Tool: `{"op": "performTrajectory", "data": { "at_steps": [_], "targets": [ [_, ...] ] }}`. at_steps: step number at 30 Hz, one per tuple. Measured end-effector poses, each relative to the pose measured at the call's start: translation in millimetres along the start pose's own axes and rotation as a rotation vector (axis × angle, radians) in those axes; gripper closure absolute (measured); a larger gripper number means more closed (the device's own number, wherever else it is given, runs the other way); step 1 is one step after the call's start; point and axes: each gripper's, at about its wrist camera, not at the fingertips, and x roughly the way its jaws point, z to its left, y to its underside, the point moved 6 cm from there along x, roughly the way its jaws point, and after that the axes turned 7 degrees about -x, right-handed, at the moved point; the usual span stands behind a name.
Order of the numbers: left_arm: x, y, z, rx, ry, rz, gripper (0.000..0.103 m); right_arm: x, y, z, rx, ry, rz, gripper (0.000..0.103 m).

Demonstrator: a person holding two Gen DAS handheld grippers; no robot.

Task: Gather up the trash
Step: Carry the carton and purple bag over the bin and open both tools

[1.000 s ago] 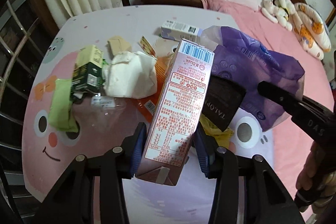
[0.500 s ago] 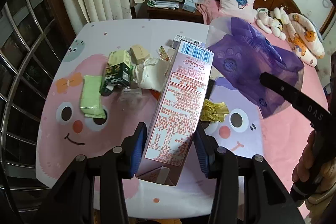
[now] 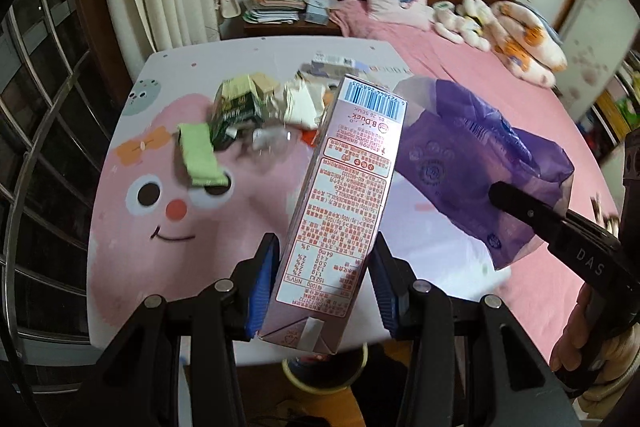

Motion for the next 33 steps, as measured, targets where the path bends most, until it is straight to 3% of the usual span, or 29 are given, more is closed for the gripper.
{"op": "performTrajectory", "data": {
  "at_steps": [10, 20, 26, 33],
  "targets": [
    [-13, 108, 34, 0.099, 0.067, 0.109, 0.06, -29, 109, 51, 0.095, 0.081, 0.074, 0.099],
    [2, 194, 37, 0.098, 0.074, 0.25, 0.06, -30, 207, 44, 0.173, 0.132, 0.245, 0.099],
    [37, 239, 39, 0.094, 0.045, 0.338, 0.06, -1, 266, 30, 0.246, 0.141, 0.349, 0.099],
    [118, 288, 39, 0.088, -0.004, 0.415, 0.06, 65, 334, -7, 0.347, 0.145, 0.438, 0.099]
  ]
}}
